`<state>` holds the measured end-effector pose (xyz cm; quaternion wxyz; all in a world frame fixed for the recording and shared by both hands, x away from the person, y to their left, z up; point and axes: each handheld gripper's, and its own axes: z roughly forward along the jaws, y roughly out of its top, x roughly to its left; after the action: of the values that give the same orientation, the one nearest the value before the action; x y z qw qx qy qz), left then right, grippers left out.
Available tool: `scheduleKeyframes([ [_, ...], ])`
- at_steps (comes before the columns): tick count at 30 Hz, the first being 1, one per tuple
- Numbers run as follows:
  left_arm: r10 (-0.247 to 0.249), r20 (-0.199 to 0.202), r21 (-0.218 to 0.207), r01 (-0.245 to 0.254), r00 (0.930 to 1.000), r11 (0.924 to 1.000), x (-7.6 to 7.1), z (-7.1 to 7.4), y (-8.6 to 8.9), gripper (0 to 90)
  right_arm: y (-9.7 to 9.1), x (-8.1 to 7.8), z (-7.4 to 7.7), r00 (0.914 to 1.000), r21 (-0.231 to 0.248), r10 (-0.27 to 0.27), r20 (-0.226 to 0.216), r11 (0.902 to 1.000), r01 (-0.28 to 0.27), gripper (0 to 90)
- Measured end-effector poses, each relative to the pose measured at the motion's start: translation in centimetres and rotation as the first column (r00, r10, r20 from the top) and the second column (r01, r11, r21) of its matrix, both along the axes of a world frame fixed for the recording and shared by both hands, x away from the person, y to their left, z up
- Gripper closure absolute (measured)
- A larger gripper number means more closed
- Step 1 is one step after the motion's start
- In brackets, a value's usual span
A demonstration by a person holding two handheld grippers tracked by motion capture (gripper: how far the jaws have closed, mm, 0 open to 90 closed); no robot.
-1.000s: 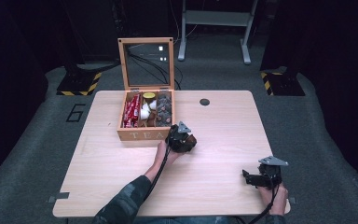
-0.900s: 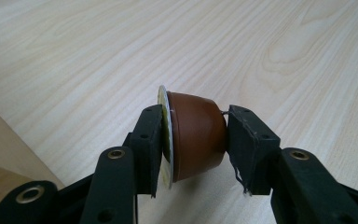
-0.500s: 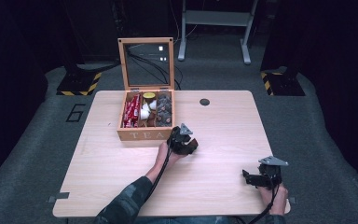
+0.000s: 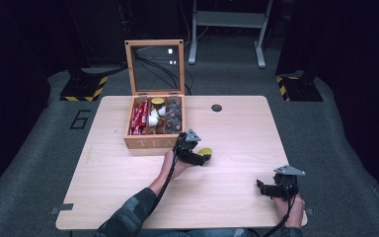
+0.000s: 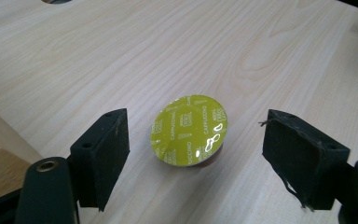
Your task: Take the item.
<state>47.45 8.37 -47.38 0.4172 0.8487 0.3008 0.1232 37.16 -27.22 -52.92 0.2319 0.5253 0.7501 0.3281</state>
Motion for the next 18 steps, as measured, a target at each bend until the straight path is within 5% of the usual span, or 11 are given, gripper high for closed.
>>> scheduleKeyframes([
  [18, 0.043, 0.040, -0.083, -0.040, 0.9983, 0.9958, -2.5, 3.6, 5.1, 11.5, 0.0, 0.0, 0.0, 1.0000, 0.000, 0.000, 0.000, 1.0000, 0.000, 7.2],
])
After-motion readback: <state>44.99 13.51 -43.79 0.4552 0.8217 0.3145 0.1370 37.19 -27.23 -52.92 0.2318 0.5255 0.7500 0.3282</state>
